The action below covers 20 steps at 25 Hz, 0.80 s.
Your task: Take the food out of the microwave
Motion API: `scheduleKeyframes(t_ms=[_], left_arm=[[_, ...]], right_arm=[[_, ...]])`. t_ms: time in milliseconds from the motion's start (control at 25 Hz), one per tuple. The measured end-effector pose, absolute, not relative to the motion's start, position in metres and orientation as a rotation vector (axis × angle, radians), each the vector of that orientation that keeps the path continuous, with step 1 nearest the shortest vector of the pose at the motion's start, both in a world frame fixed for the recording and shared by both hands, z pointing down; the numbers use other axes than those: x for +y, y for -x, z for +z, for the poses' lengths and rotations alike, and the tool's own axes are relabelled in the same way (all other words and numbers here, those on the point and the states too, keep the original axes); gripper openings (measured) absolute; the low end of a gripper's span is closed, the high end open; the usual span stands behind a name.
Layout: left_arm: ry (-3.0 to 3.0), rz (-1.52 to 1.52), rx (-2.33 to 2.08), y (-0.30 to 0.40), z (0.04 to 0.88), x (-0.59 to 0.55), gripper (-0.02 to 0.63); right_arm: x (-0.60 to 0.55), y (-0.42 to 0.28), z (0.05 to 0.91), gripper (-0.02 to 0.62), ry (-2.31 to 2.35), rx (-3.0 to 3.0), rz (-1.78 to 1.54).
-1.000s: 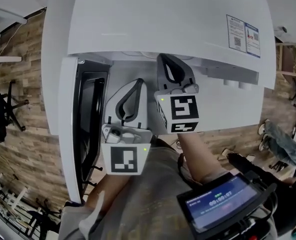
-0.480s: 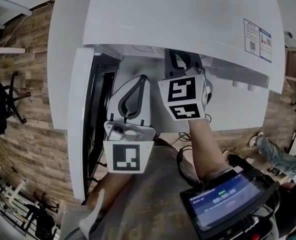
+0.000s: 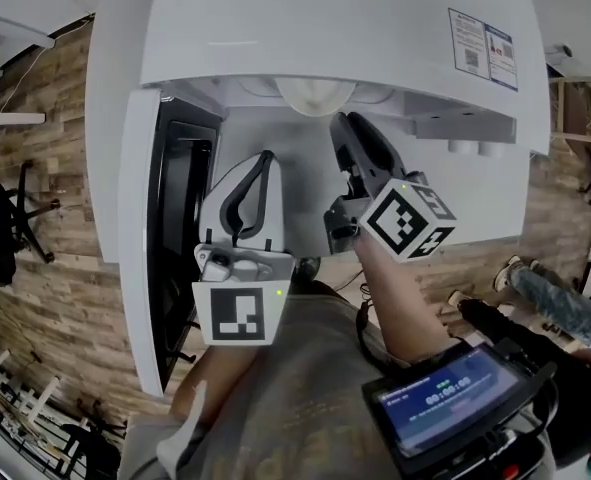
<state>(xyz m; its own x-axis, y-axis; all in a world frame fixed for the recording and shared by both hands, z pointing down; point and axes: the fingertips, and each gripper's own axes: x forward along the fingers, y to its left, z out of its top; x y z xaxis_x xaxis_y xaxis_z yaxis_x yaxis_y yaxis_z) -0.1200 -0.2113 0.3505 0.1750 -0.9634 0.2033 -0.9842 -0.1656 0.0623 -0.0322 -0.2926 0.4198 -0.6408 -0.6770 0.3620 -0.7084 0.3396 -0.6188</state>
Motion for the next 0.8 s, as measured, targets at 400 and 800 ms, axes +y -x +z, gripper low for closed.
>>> scheduleKeyframes(t_ms=[400, 800], left_arm=[[-2.296, 0.165, -1.888, 0.108, 0.345, -0.216, 0.006], [-2.305, 0.16, -1.892, 0.1, 0.343, -0.219, 0.006]], right_arm=[[-0.304, 0.049, 0.453, 0.202, -1.295, -2.32, 2.117], [-0.3, 0.04, 0.448, 0.042, -1.295, -2.334, 2.119]])
